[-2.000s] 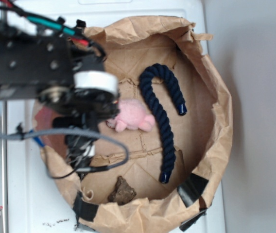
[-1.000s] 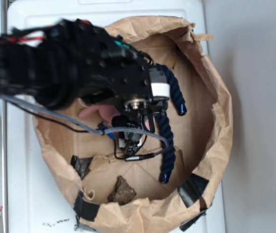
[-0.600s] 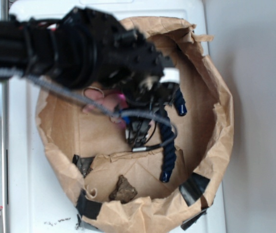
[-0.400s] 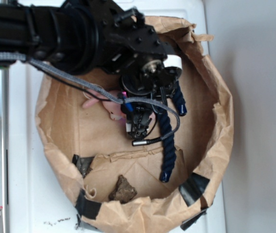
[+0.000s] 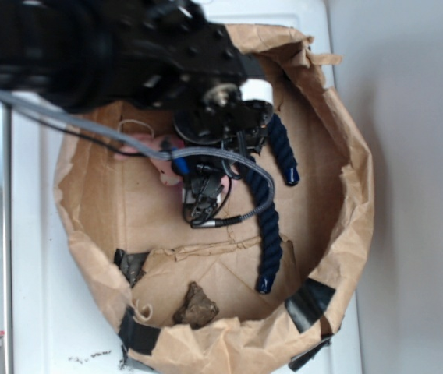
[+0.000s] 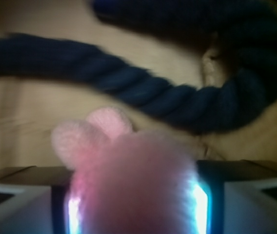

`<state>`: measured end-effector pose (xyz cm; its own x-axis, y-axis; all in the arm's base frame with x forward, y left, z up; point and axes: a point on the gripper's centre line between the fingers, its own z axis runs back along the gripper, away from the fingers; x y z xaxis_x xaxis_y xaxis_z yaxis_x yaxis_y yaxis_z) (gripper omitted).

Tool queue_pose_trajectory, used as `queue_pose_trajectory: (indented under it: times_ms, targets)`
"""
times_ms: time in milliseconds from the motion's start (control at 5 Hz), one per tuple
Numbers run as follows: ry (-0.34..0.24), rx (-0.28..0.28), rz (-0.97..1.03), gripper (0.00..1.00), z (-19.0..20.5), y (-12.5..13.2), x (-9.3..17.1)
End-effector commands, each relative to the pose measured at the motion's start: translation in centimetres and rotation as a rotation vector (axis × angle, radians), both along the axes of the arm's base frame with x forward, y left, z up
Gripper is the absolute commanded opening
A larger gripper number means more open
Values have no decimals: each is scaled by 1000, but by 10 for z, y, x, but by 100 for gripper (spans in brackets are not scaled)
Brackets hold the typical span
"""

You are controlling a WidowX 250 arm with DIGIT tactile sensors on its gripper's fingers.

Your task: Grab the pink bunny.

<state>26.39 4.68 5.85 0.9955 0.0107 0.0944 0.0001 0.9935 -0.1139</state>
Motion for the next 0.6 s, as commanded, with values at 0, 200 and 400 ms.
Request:
queue_pose_trajectory:
  times_ms: [0, 200, 400]
  targets:
    - [-57, -3, 7, 0, 116, -4, -3]
    - [-32, 11, -27, 0, 166, -4, -5]
    - [-24, 163, -80, 100, 176, -7, -24]
